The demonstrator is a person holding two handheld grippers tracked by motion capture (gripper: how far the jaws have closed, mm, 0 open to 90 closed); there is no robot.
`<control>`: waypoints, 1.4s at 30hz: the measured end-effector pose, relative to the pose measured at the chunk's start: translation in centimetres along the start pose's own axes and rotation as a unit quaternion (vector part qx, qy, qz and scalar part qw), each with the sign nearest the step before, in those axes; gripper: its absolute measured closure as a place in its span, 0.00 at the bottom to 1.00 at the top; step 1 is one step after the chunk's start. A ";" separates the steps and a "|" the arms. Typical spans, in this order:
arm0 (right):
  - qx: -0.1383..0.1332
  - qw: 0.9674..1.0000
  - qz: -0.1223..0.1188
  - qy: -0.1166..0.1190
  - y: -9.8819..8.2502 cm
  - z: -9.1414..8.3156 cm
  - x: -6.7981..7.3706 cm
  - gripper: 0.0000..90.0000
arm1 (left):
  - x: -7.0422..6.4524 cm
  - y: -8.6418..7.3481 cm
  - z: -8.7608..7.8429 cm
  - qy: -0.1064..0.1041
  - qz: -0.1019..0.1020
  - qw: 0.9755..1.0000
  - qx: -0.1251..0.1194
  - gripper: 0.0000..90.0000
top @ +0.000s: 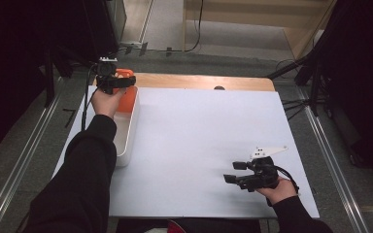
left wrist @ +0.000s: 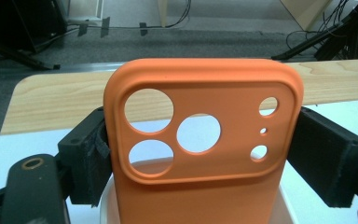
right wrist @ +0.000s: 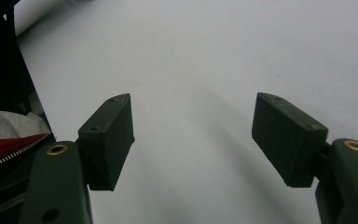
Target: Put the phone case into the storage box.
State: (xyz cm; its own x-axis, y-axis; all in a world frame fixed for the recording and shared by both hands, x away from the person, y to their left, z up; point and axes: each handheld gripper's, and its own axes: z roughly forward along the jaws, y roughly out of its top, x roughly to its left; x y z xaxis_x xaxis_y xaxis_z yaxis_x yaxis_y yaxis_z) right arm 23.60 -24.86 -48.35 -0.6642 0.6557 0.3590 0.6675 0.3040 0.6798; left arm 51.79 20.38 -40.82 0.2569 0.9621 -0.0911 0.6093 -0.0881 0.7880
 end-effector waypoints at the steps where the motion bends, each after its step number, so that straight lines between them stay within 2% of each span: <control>1: 0.000 1.000 0.000 0.000 0.0 0.0 0.0 0.32 | 0.0 -0.1 0.0 0.000 -0.002 1.000 -0.001 0.18; 10: 0.000 1.000 0.001 0.001 0.0 0.0 0.0 0.32 | 0.2 -0.3 0.3 -0.005 -0.010 1.000 -0.001 0.18; 16: 0.000 1.000 -0.001 0.002 0.0 0.1 0.0 0.32 | 0.1 -0.3 0.5 0.003 -0.009 1.000 0.006 0.18; 28: -0.002 1.000 -0.002 0.002 0.0 0.1 0.1 0.32 | 0.1 -0.4 0.7 -0.002 -0.010 1.000 0.011 0.17; 30: -0.001 1.000 0.000 0.003 0.1 0.1 0.0 0.31 | 0.1 -0.4 0.7 -0.009 -0.014 1.000 0.015 0.17; 33: -0.002 1.000 0.000 0.003 0.1 0.1 0.1 0.31 | 0.0 -0.5 0.8 -0.001 -0.005 1.000 0.016 0.17; 42: -0.005 1.000 -0.001 0.005 0.1 0.0 0.1 0.31 | -0.1 -0.5 0.9 0.007 -0.008 1.000 0.022 0.17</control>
State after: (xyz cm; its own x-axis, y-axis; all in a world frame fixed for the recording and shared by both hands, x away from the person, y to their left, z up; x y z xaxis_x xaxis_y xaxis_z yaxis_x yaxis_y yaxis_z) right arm 23.60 -24.72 -48.26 -0.6686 0.6488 0.3634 0.6628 0.2983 0.6868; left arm 52.15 20.09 -41.75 0.2374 0.9668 -0.0942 0.6452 -0.0845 0.7594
